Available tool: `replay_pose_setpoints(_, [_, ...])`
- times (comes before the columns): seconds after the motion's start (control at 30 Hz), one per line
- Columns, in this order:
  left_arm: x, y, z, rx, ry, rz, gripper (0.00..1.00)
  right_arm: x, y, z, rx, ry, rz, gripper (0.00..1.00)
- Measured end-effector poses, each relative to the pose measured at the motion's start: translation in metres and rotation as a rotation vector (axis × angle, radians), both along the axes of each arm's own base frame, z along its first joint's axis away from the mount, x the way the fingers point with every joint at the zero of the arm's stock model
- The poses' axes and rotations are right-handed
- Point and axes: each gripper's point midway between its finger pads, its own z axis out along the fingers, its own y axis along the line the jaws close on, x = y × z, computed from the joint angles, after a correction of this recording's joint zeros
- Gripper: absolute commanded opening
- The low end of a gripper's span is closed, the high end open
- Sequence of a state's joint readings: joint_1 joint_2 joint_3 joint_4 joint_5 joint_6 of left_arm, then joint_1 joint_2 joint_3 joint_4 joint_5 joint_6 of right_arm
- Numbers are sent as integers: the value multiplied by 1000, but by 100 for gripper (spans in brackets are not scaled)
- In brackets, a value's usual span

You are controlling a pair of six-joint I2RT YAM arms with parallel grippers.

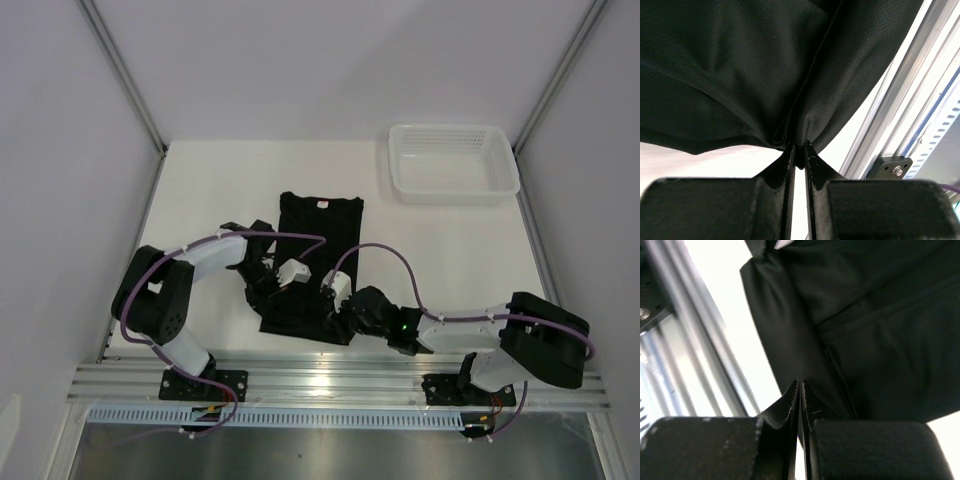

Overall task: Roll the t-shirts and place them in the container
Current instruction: Roll the tshirt

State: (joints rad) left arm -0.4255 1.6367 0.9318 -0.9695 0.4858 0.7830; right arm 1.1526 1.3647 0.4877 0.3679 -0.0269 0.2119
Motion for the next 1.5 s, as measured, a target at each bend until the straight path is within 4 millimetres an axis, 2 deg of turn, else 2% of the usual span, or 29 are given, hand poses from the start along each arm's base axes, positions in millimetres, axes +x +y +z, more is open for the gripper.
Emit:
replay_pose_setpoints(0.2, [3,2,0,4,3,36,25,5,-1,-24,-39,47,-66,4])
replay_pose_setpoints(0.37, [14,2,7,-3,-13,68,28,12,-6,-28,-50,68,-118,3])
replay_pose_setpoints(0.5, [32,-4,24,-38,-49,87,30,15,-10,-31,-60,76,-139,3])
replay_pose_setpoints(0.57, [44,-7,36,-61,-71,103,30,16,-9,-32,-66,80,-142,3])
replay_pose_setpoints(0.63, [59,-10,49,-86,-113,125,23,17,-8,-32,-69,81,-145,2])
replay_pose_setpoints(0.7, [65,-12,59,-102,-146,131,16,18,-8,-32,-71,81,-151,2])
replay_pose_setpoints(0.77, [61,-15,64,-110,-156,119,14,18,-9,-33,-73,83,-158,2])
replay_pose_setpoints(0.83, [47,-23,63,-120,-151,85,12,19,-9,-33,-76,83,-164,2])
replay_pose_setpoints(0.9, [19,-29,52,-120,-108,28,12,20,-10,-33,-76,82,-170,2])
replay_pose_setpoints(0.97, [-10,-27,35,-94,-40,-16,12,20,-10,-33,-76,83,-175,2])
replay_pose_setpoints(1.07, [-31,-17,20,-49,22,-26,11,21,-11,-34,-77,83,-182,2])
replay_pose_setpoints(1.27, [-18,-20,9,-29,-1,-9,11,22,-11,-33,-78,79,-187,2])
replay_pose_setpoints(1.5, [2,-26,12,-39,-54,16,11,22,-13,-35,-87,76,-192,1])
